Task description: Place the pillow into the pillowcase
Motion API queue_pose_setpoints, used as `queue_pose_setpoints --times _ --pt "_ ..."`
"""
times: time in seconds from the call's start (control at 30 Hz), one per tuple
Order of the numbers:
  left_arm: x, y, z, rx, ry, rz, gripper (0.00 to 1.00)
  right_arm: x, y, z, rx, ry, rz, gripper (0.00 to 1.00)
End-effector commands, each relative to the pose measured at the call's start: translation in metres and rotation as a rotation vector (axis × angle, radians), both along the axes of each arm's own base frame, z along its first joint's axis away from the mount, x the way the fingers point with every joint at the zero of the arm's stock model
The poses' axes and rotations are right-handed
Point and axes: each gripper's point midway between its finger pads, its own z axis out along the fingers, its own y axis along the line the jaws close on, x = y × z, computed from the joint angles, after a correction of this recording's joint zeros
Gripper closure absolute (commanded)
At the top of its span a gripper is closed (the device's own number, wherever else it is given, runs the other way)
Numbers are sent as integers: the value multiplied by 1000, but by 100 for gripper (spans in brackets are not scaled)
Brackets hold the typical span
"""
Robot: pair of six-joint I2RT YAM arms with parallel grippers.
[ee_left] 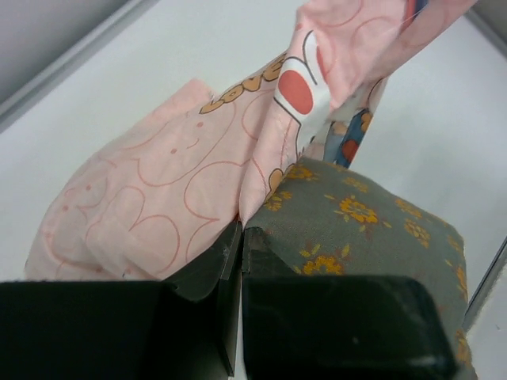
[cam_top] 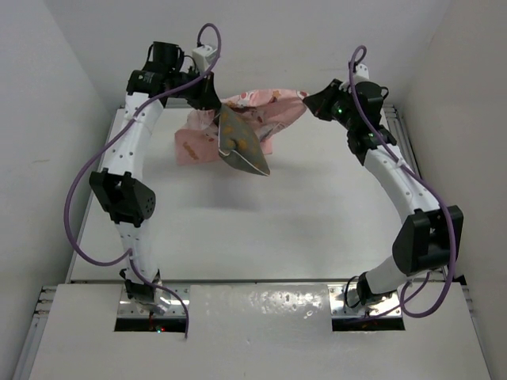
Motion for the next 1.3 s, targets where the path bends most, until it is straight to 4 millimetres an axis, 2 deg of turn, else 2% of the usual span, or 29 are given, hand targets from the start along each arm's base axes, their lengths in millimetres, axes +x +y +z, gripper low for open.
queue_pose_setpoints --times 0.0,0.07,0.13,0.17,0.2,0.23,0.27,0.3,0.33,0.37,0.43,0.47,0.5,0.6,0.63,0.67,0.7,0.73,0.77,0.8,0.83,0.93,1.0,1.07,1.1,1.13,1.17,1.2,1.27 --pt "-20 -8 95 -114 -211 -47 100 -19 13 53 66 -92 79 100" --pt "-19 -14 87 -137 -176 -47 100 -14 19 48 79 -54 115 100" --pt "-5 -16 62 -134 -137 -20 100 3 24 36 83 5 128 100" --pt "-1 -21 48 -135 -101 -3 100 9 25 24 87 57 131 100" --pt "8 -23 20 -125 -58 13 100 12 28 14 113 108 155 100" --pt "15 -21 4 -102 -42 44 100 21 27 14 131 128 154 100" --pt "16 -27 -13 -90 -17 43 100 33 29 -16 138 208 151 100" --pt "21 -30 -41 -70 20 46 100 37 27 -33 127 259 142 100" --pt "24 -31 -55 -45 30 55 100 42 24 -45 117 289 118 100" --pt "22 -41 -84 -13 66 26 100 47 20 -76 96 357 92 100" --pt "22 -47 -113 34 88 6 100 51 12 -105 65 422 32 100" --pt "20 -52 -129 52 109 -6 100 52 9 -127 42 474 16 100" --pt "21 -55 -148 70 136 -9 100 52 5 -137 11 487 9 100" --pt "22 -59 -178 112 168 -24 100 49 -10 -163 -110 529 -19 64" --pt "22 -60 -181 120 168 -27 100 47 -14 -167 -140 535 -23 41" --pt "19 -61 -187 127 181 -37 100 43 -16 -163 -181 508 -4 34" --pt "16 -64 -190 125 185 -51 100 34 -18 -172 -202 521 2 24" --pt "11 -67 -191 125 192 -73 99 34 -19 -168 -217 480 2 21" --pt "8 -67 -192 126 200 -85 94 30 -19 -168 -242 453 10 17" --pt "6 -69 -191 120 203 -104 86 14 -21 -174 -257 455 13 8" --pt "2 -69 -188 125 205 -120 71 14 -21 -172 -269 421 8 7" --pt "1 -68 -170 118 185 -139 49 -8 -18 -184 -293 440 23 6" --pt "2 -62 -156 135 163 -121 46 -22 -11 -196 -306 470 38 8" --pt "6 -53 -143 176 113 -94 44 -29 -5 -189 -308 440 50 8" --pt "9 -43 -146 232 96 -60 44 -39 1 -197 -314 450 65 7" --pt "10 -35 -152 289 73 -64 43 -38 6 -182 -300 388 70 7" --pt "11 -28 -156 332 62 -53 43 -46 8 -189 -294 395 76 6" --pt "16 -14 -162 400 55 -13 43 -51 18 -187 -291 378 99 5" --pt "16 -4 -177 462 54 -11 43 -57 29 -187 -294 359 128 3"
